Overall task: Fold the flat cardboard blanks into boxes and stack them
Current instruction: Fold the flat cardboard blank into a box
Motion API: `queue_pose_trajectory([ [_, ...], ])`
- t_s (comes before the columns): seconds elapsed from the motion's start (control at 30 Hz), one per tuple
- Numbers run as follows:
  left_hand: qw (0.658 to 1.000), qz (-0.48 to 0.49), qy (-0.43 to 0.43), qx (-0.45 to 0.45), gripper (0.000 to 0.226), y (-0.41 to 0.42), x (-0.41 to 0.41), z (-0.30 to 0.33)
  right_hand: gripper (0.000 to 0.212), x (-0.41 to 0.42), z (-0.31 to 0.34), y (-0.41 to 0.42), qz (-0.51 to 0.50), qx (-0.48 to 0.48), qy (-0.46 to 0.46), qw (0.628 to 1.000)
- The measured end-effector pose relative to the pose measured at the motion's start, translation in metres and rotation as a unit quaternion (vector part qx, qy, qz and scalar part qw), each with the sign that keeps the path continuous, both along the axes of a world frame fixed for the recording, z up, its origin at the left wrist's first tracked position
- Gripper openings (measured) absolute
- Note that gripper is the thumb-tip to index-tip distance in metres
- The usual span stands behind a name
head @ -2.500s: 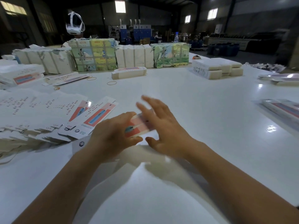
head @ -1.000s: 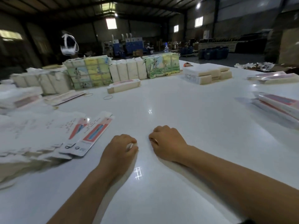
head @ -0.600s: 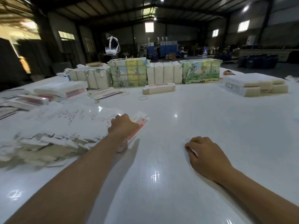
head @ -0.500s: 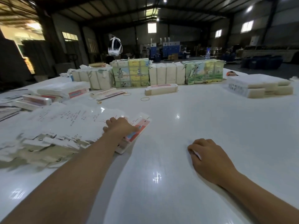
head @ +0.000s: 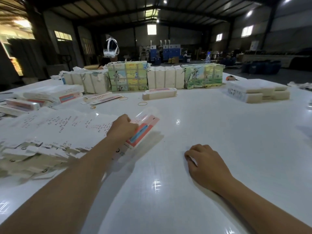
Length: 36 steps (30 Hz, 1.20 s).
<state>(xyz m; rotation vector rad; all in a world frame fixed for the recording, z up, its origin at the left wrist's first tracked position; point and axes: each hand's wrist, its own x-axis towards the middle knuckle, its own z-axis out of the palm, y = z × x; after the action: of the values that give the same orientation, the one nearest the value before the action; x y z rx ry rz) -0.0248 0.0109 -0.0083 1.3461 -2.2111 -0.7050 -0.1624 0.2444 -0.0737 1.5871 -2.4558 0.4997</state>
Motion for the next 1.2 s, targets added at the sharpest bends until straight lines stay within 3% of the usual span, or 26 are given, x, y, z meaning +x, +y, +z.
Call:
queue_pose_trajectory([
  [0.07,0.997,-0.068,0.027,0.004,0.012,0.026,0.001,0.003,0.032,-0.001,0.004,0.0,-0.017,-0.051,-0.083,0.995],
  [0.1,0.994,-0.106,0.025,0.012,0.011,0.041,0.002,0.003,0.032,-0.001,0.009,0.0,-0.037,-0.12,-0.192,0.973],
  [0.13,0.989,-0.143,0.018,0.022,0.011,0.054,0.003,0.001,0.031,-0.003,0.016,0.002,-0.055,-0.206,-0.335,0.918],
  [0.17,0.984,-0.178,0.008,0.029,0.011,0.066,0.006,-0.002,0.028,-0.005,0.023,0.004,-0.066,-0.279,-0.472,0.834],
  [0.2,0.978,-0.205,-0.002,0.03,0.01,0.077,0.008,-0.005,0.027,-0.008,0.028,0.006,-0.067,-0.312,-0.569,0.758],
  [0.23,0.974,-0.224,-0.011,0.028,0.009,0.087,0.011,-0.009,0.026,-0.01,0.03,0.009,-0.063,-0.313,-0.621,0.715],
  [0.27,0.971,-0.238,-0.019,0.023,0.007,0.094,0.013,-0.012,0.022,-0.012,0.03,0.011,-0.055,-0.297,-0.636,0.71],
  [0.3,0.969,-0.247,-0.027,0.015,0.007,0.1,0.015,-0.015,0.016,-0.011,0.029,0.012,-0.047,-0.276,-0.626,0.728],
  [0.37,0.967,-0.252,-0.039,-0.017,0.017,0.11,0.018,-0.021,0.023,-0.008,0.026,0.014,-0.043,-0.254,-0.593,0.763],
  [0.5,0.946,-0.249,-0.129,-0.16,0.081,0.124,0.012,-0.031,0.031,-0.005,0.025,0.015,-0.04,-0.289,-0.579,0.761],
  [0.57,0.935,-0.251,-0.158,-0.197,0.094,0.131,0.006,-0.037,0.034,-0.004,0.023,0.016,-0.044,-0.291,-0.553,0.78],
  [0.67,0.94,-0.234,-0.138,-0.204,0.089,0.132,0.001,-0.043,0.039,0.003,0.024,0.02,-0.029,-0.297,-0.511,0.806],
  [0.8,0.953,-0.194,-0.083,-0.216,0.083,0.128,0.004,-0.042,0.023,0.012,0.025,0.019,-0.014,-0.312,-0.449,0.837],
  [0.9,0.955,-0.172,-0.068,-0.23,0.082,0.125,0.007,-0.04,0.022,0.013,0.019,0.018,0.018,-0.265,-0.436,0.86],
  [0.97,0.952,-0.17,-0.073,-0.243,0.082,0.127,0.008,-0.039,0.019,0.015,0.02,0.017,0.021,-0.25,-0.481,0.84],
  [1.1,0.936,-0.17,-0.093,-0.295,0.084,0.133,0.006,-0.038,0.014,0.011,0.03,0.017,0.021,-0.253,-0.677,0.69],
  [1.13,0.933,-0.171,-0.094,-0.302,0.085,0.134,0.006,-0.038,0.012,0.009,0.031,0.018,0.024,-0.252,-0.697,0.67],
  [1.2,0.931,-0.176,-0.086,-0.307,0.085,0.136,0.004,-0.037,0.013,0.01,0.03,0.019,0.04,-0.239,-0.696,0.676],
])
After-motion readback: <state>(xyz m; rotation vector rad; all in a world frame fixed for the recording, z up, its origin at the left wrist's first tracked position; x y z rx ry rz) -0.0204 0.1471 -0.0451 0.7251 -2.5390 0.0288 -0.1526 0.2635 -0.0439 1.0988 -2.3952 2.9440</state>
